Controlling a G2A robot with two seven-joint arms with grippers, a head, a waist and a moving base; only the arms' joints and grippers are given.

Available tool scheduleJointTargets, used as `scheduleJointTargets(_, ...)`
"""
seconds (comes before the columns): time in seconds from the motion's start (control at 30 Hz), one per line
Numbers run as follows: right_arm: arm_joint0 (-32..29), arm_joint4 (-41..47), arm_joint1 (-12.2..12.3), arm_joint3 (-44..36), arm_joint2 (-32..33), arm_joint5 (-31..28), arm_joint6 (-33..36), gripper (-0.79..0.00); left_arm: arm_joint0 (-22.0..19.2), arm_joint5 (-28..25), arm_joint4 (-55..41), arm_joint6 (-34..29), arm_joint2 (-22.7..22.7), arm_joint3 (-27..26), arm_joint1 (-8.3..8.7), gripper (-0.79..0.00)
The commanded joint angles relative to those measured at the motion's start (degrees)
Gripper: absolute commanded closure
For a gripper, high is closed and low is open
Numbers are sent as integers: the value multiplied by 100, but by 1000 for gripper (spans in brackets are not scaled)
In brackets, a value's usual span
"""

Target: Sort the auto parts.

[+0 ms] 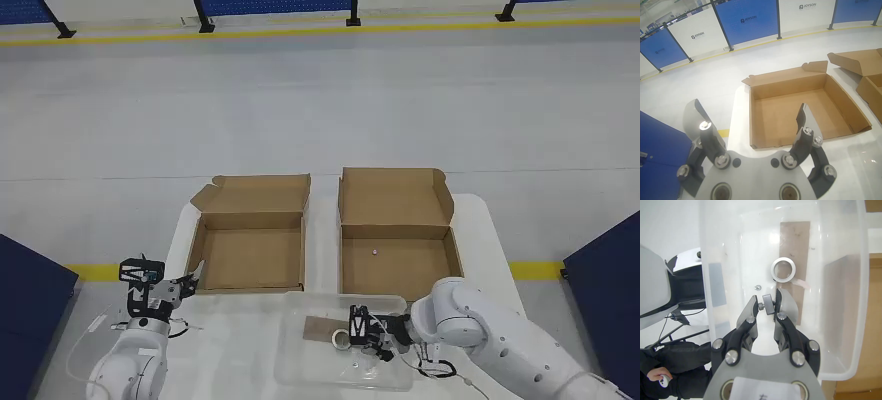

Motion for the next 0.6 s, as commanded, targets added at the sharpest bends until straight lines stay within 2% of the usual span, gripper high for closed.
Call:
scheduleJointTargets(0.0, -47, 230, 48, 99, 137, -257, -113, 0, 0, 0, 0, 0, 0, 0, 0, -785)
scheduleJointTargets(0.3, -264, 1316, 271, 503, 665, -1154, -358, 0, 0, 0, 0, 0, 0, 0, 0, -785)
scheduleJointTargets(0.47, -314, 1887, 421, 666, 733, -1467, -657, 0, 0, 0, 0, 0, 0, 0, 0, -785)
scheduleJointTargets(0.57, -314, 1887, 421, 666, 733, -1467, -657, 0, 0, 0, 0, 0, 0, 0, 0, -785)
